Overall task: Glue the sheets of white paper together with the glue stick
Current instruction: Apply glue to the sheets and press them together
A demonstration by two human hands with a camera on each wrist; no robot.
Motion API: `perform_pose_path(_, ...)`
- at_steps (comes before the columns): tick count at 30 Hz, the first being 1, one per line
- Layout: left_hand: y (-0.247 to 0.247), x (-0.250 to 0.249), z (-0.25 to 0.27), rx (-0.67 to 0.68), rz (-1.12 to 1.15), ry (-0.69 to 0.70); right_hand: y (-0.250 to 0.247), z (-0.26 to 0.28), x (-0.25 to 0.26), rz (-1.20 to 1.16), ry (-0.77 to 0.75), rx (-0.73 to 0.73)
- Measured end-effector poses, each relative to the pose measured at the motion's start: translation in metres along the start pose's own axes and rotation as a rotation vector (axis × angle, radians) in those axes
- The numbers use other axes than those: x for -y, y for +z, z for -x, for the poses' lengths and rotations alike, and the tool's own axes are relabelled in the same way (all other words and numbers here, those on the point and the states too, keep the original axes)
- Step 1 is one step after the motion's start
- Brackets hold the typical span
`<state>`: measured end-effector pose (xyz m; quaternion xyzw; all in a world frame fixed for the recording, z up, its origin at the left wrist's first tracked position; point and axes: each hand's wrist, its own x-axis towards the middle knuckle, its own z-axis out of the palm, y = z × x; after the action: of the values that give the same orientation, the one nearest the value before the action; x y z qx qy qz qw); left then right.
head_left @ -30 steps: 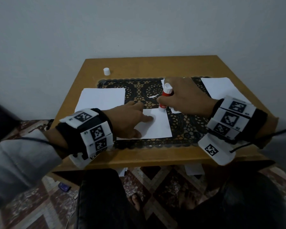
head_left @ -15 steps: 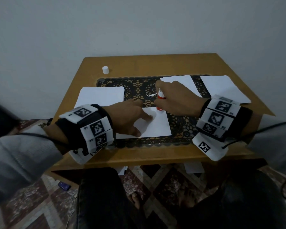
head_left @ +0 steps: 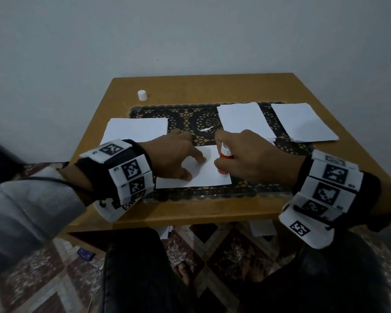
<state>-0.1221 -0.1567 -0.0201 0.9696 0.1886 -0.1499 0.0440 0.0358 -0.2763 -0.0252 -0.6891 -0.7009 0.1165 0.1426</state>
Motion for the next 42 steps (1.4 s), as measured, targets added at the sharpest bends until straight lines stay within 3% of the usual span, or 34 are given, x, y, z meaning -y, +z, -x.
perform_pose_path(4, -0.002, 0.001, -0.01, 0.001, 0.073, -0.052, 0.0, 0.009, 0.0, -0.061, -0.052, 0.011)
perform_pose_path(8, -0.007, 0.004, -0.017, 0.031, 0.082, -0.147, -0.015, 0.011, 0.0, -0.182, 0.007, 0.058)
perform_pose_path(16, -0.016, 0.012, -0.022, 0.13, 0.199, -0.192, -0.048, 0.009, -0.019, -0.326, 0.098, -0.084)
perform_pose_path(21, -0.022, 0.014, -0.019, -0.041, 0.234, -0.142, -0.049, 0.01, -0.027, -0.314, 0.124, -0.099)
perform_pose_path(27, -0.022, 0.017, -0.003, -0.278, 0.536, -0.158, -0.047, 0.004, -0.022, -0.304, 0.102, -0.138)
perform_pose_path(29, -0.017, 0.015, 0.0, -0.249, 0.517, -0.207, -0.046, -0.003, -0.02, -0.313, 0.096, -0.158)
perform_pose_path(33, -0.005, 0.003, 0.006, -0.058, 0.327, -0.33, -0.036, -0.022, -0.018, -0.304, 0.109, -0.189)
perform_pose_path(37, -0.002, -0.003, 0.01, 0.061, 0.212, -0.368, -0.024, -0.039, -0.017, -0.204, 0.107, -0.123)
perform_pose_path(39, -0.003, -0.006, 0.011, 0.073, 0.129, -0.376, -0.018, -0.045, -0.017, -0.119, 0.114, -0.109)
perform_pose_path(42, -0.002, -0.009, 0.012, -0.016, 0.04, -0.355, -0.012, -0.049, -0.016, -0.054, 0.107, -0.082)
